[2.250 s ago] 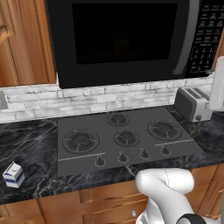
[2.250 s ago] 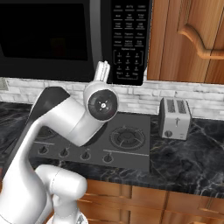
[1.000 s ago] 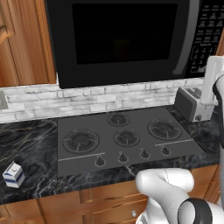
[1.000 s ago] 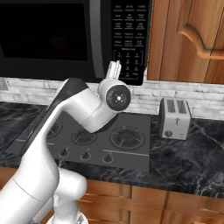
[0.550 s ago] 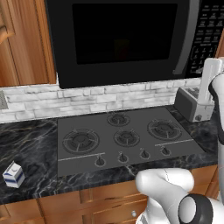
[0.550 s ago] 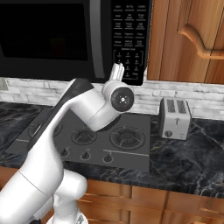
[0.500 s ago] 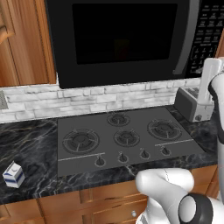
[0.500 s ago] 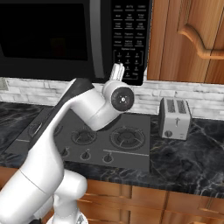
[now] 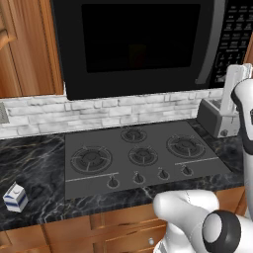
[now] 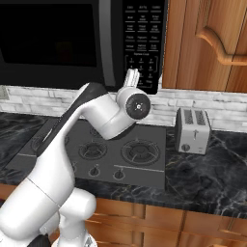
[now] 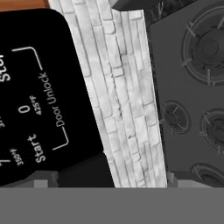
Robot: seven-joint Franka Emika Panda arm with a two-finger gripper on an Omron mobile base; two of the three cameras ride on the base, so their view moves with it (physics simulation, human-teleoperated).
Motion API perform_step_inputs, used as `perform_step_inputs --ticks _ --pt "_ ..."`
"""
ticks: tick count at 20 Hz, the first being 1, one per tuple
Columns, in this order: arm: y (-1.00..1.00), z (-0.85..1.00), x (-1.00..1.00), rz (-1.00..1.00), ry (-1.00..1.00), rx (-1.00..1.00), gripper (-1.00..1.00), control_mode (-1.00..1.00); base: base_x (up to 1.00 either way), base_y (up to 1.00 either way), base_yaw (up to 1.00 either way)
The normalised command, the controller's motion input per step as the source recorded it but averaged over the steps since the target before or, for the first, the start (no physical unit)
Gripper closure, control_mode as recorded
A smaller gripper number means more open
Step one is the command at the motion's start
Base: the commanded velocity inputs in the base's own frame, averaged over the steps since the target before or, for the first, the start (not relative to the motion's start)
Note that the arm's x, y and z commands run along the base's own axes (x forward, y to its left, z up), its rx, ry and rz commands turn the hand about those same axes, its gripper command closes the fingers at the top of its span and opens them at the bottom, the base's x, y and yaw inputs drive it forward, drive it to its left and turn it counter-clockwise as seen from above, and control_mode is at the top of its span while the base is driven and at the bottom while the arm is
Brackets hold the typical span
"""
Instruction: Place the microwavable item in the microwave. Then, close the microwave door and press the start button.
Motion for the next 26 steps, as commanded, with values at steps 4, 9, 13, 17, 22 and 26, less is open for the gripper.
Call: perform_step_inputs --ticks 4,9,13,17,22,26 --pt "0.00 -0.10 0.18 0.00 0.00 0.00 -1.00 -1.00 0.00 0.00 0.00" --pt "0.00 -0.13 0.22 0.00 0.00 0.00 -1.00 -1.00 0.00 0.00 0.00" --pt "-0.05 -0.01 0.14 0.00 0.00 0.00 -1.00 -1.00 0.00 0.00 0.00" --pt "-0.10 0.00 0.13 0.00 0.00 0.00 -1.00 -1.00 0.00 0.00 0.00" --pt "-0.08 0.00 0.12 0.00 0.00 0.00 -1.00 -1.00 0.00 0.00 0.00" --pt "-0.09 0.00 0.13 0.00 -0.01 0.00 -1.00 -1.00 0.00 0.00 0.00"
